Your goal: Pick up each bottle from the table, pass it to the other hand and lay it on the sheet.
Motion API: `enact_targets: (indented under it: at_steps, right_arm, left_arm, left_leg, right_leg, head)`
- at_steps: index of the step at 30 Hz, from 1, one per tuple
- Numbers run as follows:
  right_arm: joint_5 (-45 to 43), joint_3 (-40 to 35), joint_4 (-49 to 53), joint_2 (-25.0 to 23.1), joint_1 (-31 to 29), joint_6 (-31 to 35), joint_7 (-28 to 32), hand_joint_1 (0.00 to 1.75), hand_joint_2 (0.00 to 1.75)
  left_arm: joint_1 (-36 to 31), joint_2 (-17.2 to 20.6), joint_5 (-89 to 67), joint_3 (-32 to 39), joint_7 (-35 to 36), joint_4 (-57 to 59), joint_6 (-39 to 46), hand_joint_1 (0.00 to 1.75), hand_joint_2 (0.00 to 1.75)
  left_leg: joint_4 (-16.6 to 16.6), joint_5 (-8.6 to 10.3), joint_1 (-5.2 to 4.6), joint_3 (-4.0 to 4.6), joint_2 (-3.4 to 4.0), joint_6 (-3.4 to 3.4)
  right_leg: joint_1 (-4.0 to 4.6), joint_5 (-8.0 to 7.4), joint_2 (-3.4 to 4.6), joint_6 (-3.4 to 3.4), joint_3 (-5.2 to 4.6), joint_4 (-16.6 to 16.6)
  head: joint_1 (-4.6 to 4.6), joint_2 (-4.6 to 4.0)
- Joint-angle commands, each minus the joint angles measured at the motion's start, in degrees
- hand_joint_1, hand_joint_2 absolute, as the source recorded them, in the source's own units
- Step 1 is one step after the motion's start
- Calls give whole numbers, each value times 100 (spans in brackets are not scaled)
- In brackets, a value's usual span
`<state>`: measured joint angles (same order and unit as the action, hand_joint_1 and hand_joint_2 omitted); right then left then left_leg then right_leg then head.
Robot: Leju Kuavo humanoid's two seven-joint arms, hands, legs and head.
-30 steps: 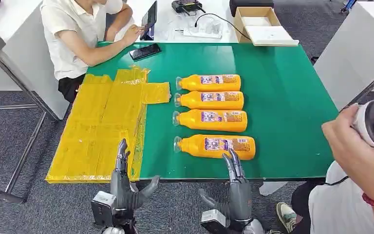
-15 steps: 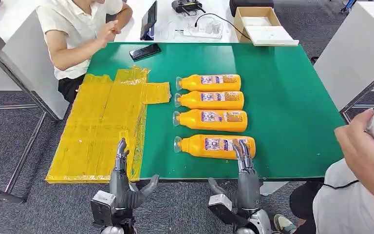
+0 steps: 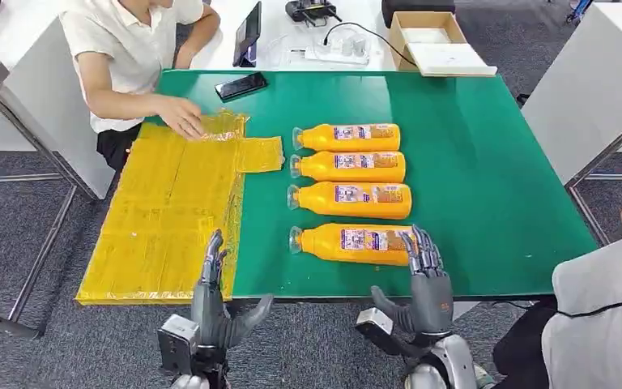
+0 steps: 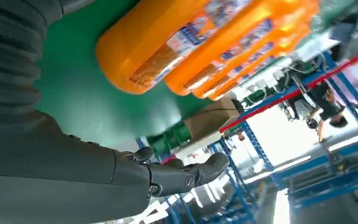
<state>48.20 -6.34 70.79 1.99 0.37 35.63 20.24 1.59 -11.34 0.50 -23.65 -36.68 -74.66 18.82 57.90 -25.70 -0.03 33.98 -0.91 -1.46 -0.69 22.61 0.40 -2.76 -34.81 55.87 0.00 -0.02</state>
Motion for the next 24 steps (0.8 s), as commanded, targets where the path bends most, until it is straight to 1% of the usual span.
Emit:
enact_targets:
  at_steps: [1,3,4,5,6,8,9,10,12,13,15,16,18,20,21,24]
  right_arm:
    - [202,251,-1427,289,-763,356,-31,0,175]
    - [666,278,-1712,387,-960,437,-213,0,175]
    - [815,264,-1904,426,-1106,437,-251,0,175]
    - [891,253,-2044,440,-1201,437,-272,0,175]
    - [981,225,-2238,456,-1343,437,-312,0,175]
    - [921,159,-2542,415,-1631,314,-278,0,175]
    - [871,138,-2641,389,-1719,280,-235,0,175]
    - [844,95,-2774,349,-1829,272,-214,0,175]
    - [798,21,-2932,244,-2004,195,-173,0,175]
    - [792,-73,-3103,181,-2118,248,-108,0,175]
    - [795,-92,-3121,146,-2144,258,-124,0,175]
    - [795,-92,-3121,146,-2144,258,-124,0,175]
    - [796,-97,-3133,150,-2138,272,-126,0,175]
    - [782,-103,-3150,165,-2132,290,-117,0,175]
    - [782,-103,-3150,165,-2132,290,-117,0,175]
    - [811,-271,-3249,97,-2234,289,-44,0,175]
  left_arm:
    - [-420,55,46,-392,16,993,-177,0,175]
    - [-461,58,56,-536,16,1130,-276,0,175]
    - [-472,51,66,-559,15,1169,-277,0,175]
    - [-475,49,80,-561,13,1175,-278,0,175]
    - [-490,57,84,-579,13,1167,-294,0,175]
    - [-513,67,77,-589,2,1100,-294,0,175]
    - [-517,71,68,-593,-7,1073,-287,0,175]
    - [-521,75,62,-594,-5,1041,-282,0,175]
    - [-543,72,58,-590,-10,999,-267,0,175]
    - [-549,77,32,-604,-20,972,-232,0,175]
    - [-553,77,31,-608,-19,966,-233,0,175]
    - [-553,77,31,-608,-19,966,-233,0,175]
    - [-548,80,31,-610,-19,967,-233,0,175]
    - [-545,82,30,-614,-20,968,-231,0,175]
    - [-545,82,30,-614,-20,968,-231,0,175]
    - [-562,89,31,-621,-37,950,-213,0,175]
  left_leg:
    - [-12,-1,-3,-28,7,5]
    - [-12,-3,-4,-32,8,4]
    - [-8,-1,-3,-21,5,3]
    - [-14,-6,-6,-39,16,6]
    - [-11,-5,-5,-34,13,5]
    - [-10,-5,-4,-35,27,5]
    - [-6,-1,-5,-19,16,2]
    - [-6,-5,-4,-30,31,5]
    - [-4,0,-4,-12,18,1]
    - [-5,-4,-3,-24,25,5]
    - [-2,-1,-2,-11,23,2]
    - [-7,-6,-2,-29,33,7]
    - [-5,-1,-2,-17,16,3]
    - [-7,-6,-3,-29,19,6]
    - [-5,-2,-3,-19,12,3]
    - [-4,-5,-2,-23,17,4]
  right_leg:
    - [-1,0,-2,5,27,-11]
    - [-1,1,-2,4,30,-11]
    - [-1,-1,-1,2,20,-9]
    - [-4,2,5,5,33,-11]
    - [-2,2,3,4,30,-9]
    - [-1,-3,16,5,28,-10]
    - [-2,-5,8,1,15,-7]
    - [-1,-4,19,4,22,-6]
    - [-2,-7,12,0,8,-4]
    - [0,-4,15,5,19,-5]
    - [0,-7,16,2,7,-2]
    - [0,-4,21,7,21,-5]
    - [0,-4,9,3,14,-4]
    - [0,2,9,6,24,-3]
    - [-1,-1,6,3,17,-2]
    - [0,-1,11,3,20,-3]
  head:
    - [0,2]
    - [2,2]
    - [2,2]
    - [0,2]
    - [2,2]
    - [2,0]
    - [0,2]
    - [2,2]
    - [2,2]
    - [2,0]
    - [2,0]
    - [2,2]
    - [2,0]
    - [0,0]
    - [2,2]
    - [2,2]
